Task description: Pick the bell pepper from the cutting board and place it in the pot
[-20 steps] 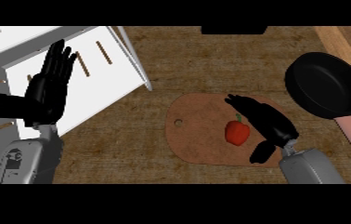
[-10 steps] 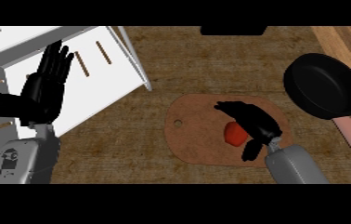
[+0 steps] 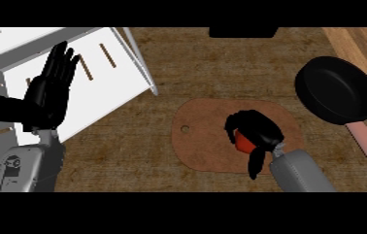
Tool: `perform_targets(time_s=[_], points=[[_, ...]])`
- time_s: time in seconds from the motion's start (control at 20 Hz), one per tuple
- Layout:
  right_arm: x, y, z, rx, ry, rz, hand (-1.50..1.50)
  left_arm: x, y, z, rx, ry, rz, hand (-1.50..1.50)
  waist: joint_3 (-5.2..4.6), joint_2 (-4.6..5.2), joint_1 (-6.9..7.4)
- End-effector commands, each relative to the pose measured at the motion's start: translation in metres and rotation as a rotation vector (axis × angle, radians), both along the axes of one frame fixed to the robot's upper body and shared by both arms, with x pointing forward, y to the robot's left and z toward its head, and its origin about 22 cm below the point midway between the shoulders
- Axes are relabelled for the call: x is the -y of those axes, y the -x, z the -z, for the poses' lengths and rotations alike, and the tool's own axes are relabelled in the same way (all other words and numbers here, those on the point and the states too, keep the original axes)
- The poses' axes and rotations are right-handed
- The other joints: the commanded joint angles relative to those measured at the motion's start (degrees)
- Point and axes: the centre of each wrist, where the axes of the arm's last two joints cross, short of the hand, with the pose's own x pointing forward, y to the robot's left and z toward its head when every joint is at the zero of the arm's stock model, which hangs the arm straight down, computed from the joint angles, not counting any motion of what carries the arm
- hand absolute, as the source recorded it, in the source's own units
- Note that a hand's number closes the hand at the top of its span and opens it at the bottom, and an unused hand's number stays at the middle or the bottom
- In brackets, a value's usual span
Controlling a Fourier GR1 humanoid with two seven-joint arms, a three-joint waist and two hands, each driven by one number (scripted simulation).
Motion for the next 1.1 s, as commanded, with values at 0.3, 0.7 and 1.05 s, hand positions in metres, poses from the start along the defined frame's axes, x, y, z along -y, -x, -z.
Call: perform_targets(time_s=[0.3, 0.7, 1.05], points=[[-0.006, 0.009, -0.043, 0.195, -0.013, 0.089, 1.5, 0.003, -0.006, 0.008, 0.001, 0.005, -0.009, 0.0, 0.87, 0.48, -0.6], [0.003, -0.086, -0.097, 0.244, -0.042, 0.976, 1.5, 0.014, -0.007, -0.007, 0.05, 0.002, 0.069, 0.0, 0.69, 2.92, 5.01], [0.016, -0.125, -0.17, 0.505, 0.048, 1.489, 1.5, 0.029, -0.013, -0.011, 0.056, -0.004, 0.116, 0.0, 0.51, 3.29, 6.93]])
